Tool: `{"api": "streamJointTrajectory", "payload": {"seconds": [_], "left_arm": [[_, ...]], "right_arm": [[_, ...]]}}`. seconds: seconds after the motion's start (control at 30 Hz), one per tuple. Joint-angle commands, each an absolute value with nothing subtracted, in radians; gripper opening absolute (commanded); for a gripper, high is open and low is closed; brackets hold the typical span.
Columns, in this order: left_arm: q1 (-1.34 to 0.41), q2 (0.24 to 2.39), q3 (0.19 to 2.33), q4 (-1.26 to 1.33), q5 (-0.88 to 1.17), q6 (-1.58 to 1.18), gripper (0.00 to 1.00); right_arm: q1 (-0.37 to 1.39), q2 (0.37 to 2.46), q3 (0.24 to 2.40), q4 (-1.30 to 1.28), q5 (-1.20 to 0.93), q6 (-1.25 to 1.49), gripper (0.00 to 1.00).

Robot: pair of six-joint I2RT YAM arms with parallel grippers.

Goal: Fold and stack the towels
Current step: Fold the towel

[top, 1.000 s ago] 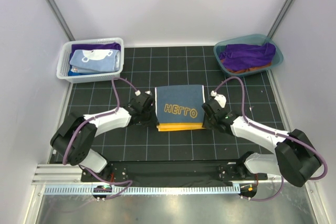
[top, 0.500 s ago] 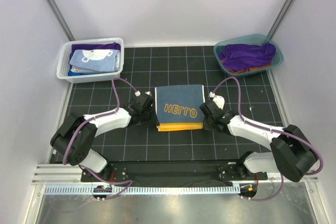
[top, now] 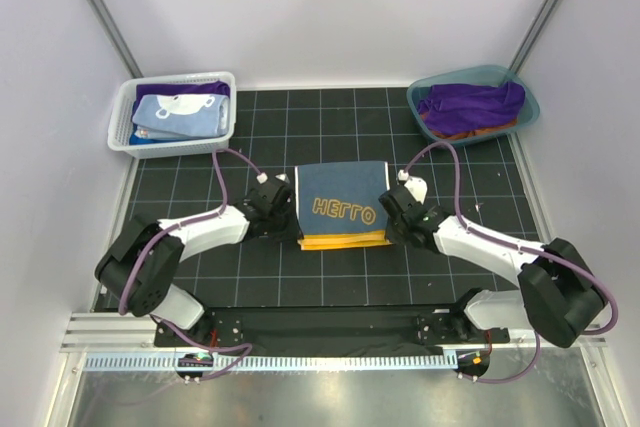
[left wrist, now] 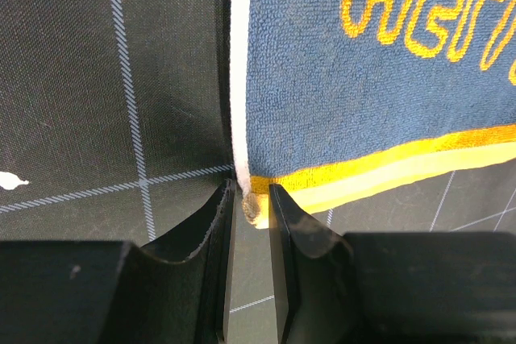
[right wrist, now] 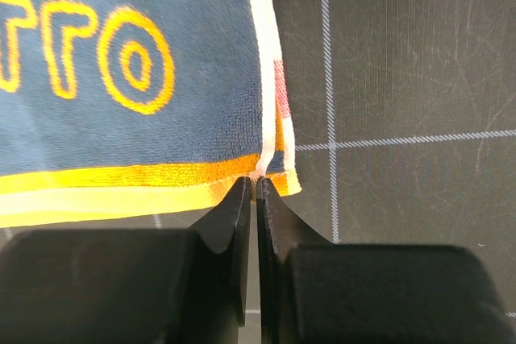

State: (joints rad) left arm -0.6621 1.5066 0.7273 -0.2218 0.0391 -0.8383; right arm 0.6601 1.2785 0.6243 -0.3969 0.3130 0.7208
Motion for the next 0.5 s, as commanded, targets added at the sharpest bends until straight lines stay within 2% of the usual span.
{"api": "streamJointTrajectory", "payload": {"seconds": [0.0,0.47], "left_arm": [[-0.667,1.470,0.733,-0.209,0.043,-0.835,0.26],[-0.667,1.450,0.753,-0.233,0.057,-0.818,0.24]], "right_arm": [[0.667,1.233,0.696,-0.428,0.348,0.729,0.08],[0.667,1.186,0.752,-0.508,0.385,0.716,0.07]]}}
